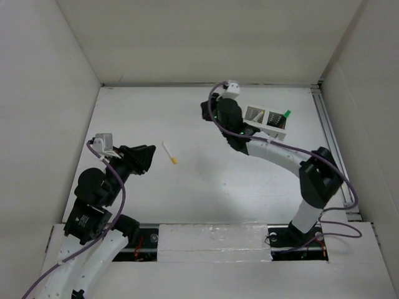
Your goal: Organize the desk
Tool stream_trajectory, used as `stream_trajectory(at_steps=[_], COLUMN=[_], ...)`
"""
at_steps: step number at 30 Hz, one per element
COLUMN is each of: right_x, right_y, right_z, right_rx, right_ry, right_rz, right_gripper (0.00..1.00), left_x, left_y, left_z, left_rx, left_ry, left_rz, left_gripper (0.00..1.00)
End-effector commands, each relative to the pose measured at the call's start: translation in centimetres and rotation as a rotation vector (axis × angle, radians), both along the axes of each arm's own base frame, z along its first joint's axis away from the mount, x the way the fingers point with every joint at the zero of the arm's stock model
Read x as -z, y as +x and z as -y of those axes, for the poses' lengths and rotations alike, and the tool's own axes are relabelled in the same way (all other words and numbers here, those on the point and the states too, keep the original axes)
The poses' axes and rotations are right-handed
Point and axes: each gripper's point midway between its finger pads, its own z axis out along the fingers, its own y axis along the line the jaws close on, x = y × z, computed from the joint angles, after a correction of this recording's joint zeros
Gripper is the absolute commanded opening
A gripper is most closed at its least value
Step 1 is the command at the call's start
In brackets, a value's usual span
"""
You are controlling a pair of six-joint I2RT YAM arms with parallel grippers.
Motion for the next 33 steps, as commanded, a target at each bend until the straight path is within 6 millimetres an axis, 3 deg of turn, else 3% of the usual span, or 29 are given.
stream_trajectory(at_steps=[1, 2, 3, 4, 5, 6, 7, 8, 9, 10, 15, 19, 20, 22, 29, 33], right_x=[5.1, 4.4, 8.2, 9.2, 12.1, 9.6, 13.5, 14.2, 12.6, 15.1, 17.5, 19.8, 18.8, 21.0, 23.4, 24.6], right_y=[-3.2, -3.1, -3.1, -3.4, -5.0, -4.4, -4.2, -4.3, -4.1, -3.5, -3.1, -3.5, -3.2, -3.5, -3.6, -4.3], right_z=[-9.3, -11.2, -13.0, -14.4, -16.7, -17.4, -17.6, -18.3, -19.6, -19.5, -19.1, -18.5, -18.9, -18.5, -17.2, -15.3], right_rx=[-0.278, -0.306, -0.332, -0.359, -0.392, -0.393, -0.36, -0.356, -0.356, -0.324, -0.265, -0.275, -0.276, -0.274, -0.289, -0.31], right_ry=[-0.058, -0.075, -0.137, -0.17, -0.26, -0.225, -0.301, -0.324, -0.312, -0.355, -0.441, -0.524, -0.513, -0.562, -0.616, -0.696], right_rz=[-0.139, -0.148, -0.209, -0.225, -0.292, -0.251, -0.309, -0.318, -0.29, -0.316, -0.357, -0.41, -0.4, -0.444, -0.513, -0.564], right_gripper=[0.18, 0.3, 0.35, 0.41, 0.54, 0.54, 0.59, 0.69, 0.71, 0.73, 0.79, 0.76, 0.72, 0.71, 0.41, 0.35], left_x=[-2.3, -2.3, -2.6, -2.7, -2.7, -2.8, -3.0, -3.0, -3.0, -3.0, -3.2, -3.4, -3.4, -3.4, -3.4, -3.5], left_y=[0.1, -0.1, -0.2, -0.1, -0.4, -0.4, -0.5, -0.7, -0.7, -0.7, -1.0, -1.2, -1.3, -1.3, -1.3, -1.3], left_z=[-3.2, -3.6, -3.9, -4.5, -5.0, -5.0, -5.5, -5.7, -5.7, -5.6, -5.0, -4.8, -4.8, -4.8, -4.7, -4.7], left_rx=[-0.169, -0.188, -0.204, -0.237, -0.26, -0.26, -0.287, -0.29, -0.291, -0.285, -0.242, -0.222, -0.225, -0.225, -0.216, -0.216], left_ry=[-0.078, -0.083, -0.092, -0.106, -0.122, -0.123, -0.136, -0.139, -0.139, -0.138, -0.126, -0.125, -0.126, -0.126, -0.124, -0.125], left_rz=[0.035, 0.03, 0.029, 0.025, 0.021, 0.022, 0.024, 0.023, 0.026, 0.028, 0.05, 0.063, 0.064, 0.063, 0.064, 0.068], left_gripper=[0.35, 0.35, 0.35, 0.35, 0.35, 0.35, 0.35, 0.35, 0.35, 0.35, 0.35, 0.35, 0.35, 0.35, 0.35, 0.35])
